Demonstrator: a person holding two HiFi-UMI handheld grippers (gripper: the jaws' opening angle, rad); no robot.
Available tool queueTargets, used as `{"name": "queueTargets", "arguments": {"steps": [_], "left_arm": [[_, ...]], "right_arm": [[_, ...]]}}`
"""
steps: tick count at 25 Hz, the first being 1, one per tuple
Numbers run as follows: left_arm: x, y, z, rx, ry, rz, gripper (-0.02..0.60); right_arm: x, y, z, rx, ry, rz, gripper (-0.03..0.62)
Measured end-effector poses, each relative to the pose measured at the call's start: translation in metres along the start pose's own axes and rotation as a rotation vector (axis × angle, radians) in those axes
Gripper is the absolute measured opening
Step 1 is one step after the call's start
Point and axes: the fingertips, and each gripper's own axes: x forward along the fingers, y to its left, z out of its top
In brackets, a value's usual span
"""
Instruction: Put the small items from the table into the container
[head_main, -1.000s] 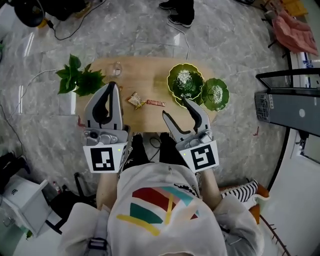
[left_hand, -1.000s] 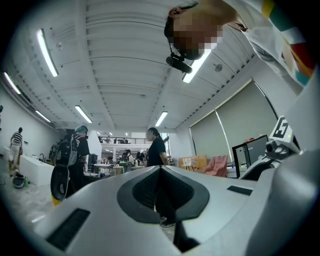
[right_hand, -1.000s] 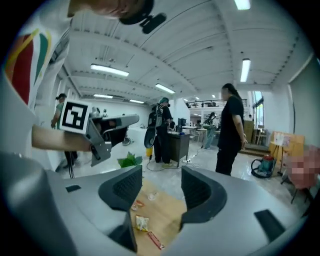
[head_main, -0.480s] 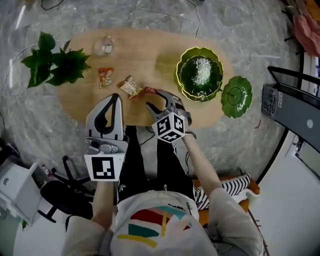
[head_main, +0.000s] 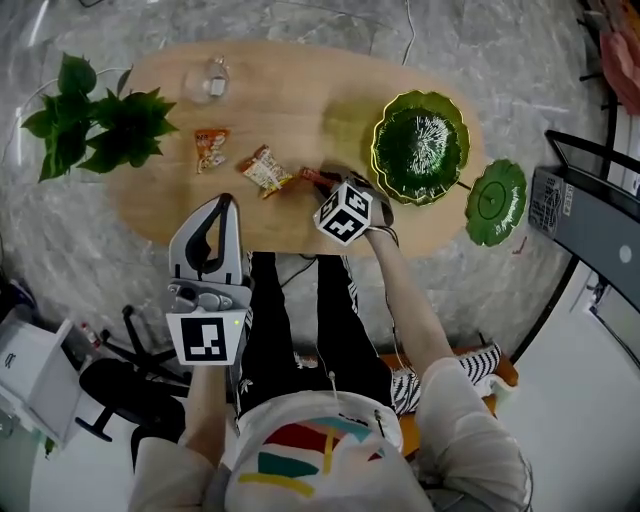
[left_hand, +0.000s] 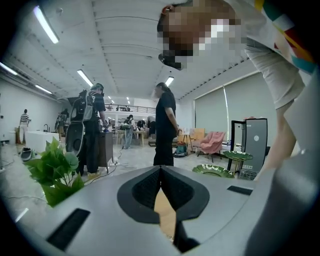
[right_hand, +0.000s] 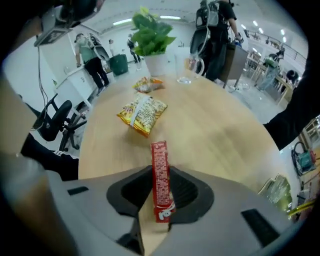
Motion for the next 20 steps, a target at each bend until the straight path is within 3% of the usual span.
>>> {"name": "queueTargets", "arguments": {"steps": [2, 4, 8, 14, 20], "left_arm": [[0.0, 0.004, 0.008, -0.005, -0.014, 0.012, 0.009], [-0.002, 0.008, 0.022, -0.009, -0.035, 0.025, 0.008], [-0.009, 0.01, 0.071, 0.0, -0.093, 0.034, 0.009], [-0.029, 0.001, 0.179, 0.046, -0.232, 0.038, 0.009], [-0.054, -0.019, 0.247, 0.065, -0.334, 0.033, 0.009]], "right_arm": [[-0.007, -0.002, 0.003, 0.011, 0.017, 0.006, 0.11], [-0.027, -0.005, 0.017, 0.018, -0.034, -0.032, 0.11], [-0.105, -0.002, 0.067, 0.069, -0.219, -0.115, 0.11], [-0.266, 0.008, 0.138, 0.115, -0.497, -0.271, 0.11], [-0.399, 0.019, 0.167, 0.158, -0.724, -0.442, 0.11]]}}
